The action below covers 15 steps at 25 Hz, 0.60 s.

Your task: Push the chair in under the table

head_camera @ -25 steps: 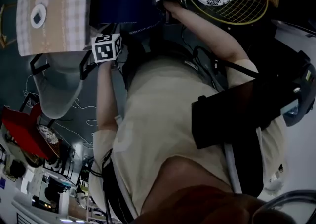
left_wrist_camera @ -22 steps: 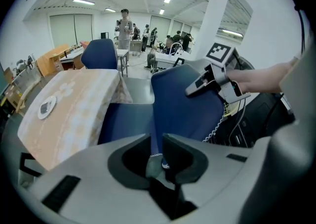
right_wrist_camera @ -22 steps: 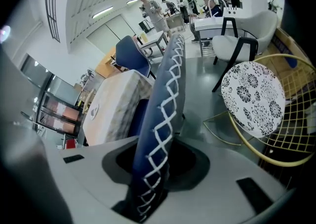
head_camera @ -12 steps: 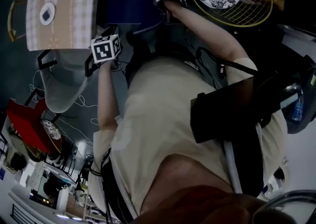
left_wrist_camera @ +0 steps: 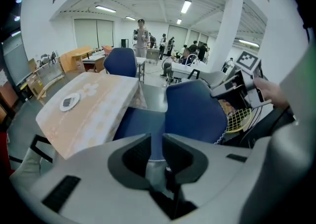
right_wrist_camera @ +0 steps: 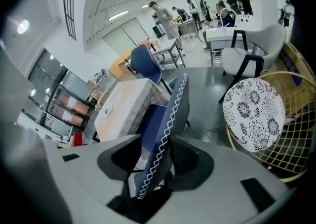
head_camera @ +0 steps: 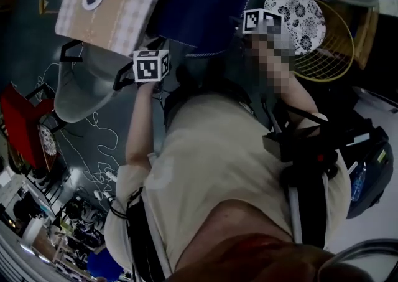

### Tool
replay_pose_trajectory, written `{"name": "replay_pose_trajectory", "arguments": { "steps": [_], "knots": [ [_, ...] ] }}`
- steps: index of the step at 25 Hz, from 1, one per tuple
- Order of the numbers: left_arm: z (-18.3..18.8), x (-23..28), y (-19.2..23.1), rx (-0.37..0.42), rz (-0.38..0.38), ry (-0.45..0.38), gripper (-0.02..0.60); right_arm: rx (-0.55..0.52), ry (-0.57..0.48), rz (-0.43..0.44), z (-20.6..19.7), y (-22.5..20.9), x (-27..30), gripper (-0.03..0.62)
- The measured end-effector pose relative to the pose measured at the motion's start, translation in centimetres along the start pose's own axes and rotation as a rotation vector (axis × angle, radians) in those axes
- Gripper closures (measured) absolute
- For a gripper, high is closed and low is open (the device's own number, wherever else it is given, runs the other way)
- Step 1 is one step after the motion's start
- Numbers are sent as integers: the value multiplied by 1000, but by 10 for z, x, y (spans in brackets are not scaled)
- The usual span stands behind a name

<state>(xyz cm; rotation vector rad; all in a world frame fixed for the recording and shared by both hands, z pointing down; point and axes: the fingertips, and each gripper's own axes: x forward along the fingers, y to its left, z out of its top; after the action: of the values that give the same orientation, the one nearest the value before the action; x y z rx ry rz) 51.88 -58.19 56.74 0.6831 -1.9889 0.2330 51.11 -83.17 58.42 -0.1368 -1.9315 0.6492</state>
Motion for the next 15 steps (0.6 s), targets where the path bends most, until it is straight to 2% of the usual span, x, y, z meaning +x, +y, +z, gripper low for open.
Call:
{"name": "replay_pose_trajectory", "arguments": {
  "steps": [1,2,3,5,8,10,15],
  "knots": [
    [0,-2,0,-5,2,-5,511,1,-31,8,3,1,-12,411],
    [0,-5,0,-14,3,-12,511,-5,-72,20,8,5,-25,450],
    [1,-8,2,-25,2,-22,511,-20,-120,42,15,12,-38,531],
    [4,-16,3,-51,-11,-48,511,-66,-202,126,27,38,-59,571],
    [12,-31,-1,-83,-32,-111,537,-131,-242,314,32,90,-76,582],
    [23,-42,-2,-98,-35,-181,572,-218,-250,420,34,129,-79,582],
    [27,-91,15,-96,-40,-307,574,-337,-224,610,-3,231,-81,582]
  ]
}}
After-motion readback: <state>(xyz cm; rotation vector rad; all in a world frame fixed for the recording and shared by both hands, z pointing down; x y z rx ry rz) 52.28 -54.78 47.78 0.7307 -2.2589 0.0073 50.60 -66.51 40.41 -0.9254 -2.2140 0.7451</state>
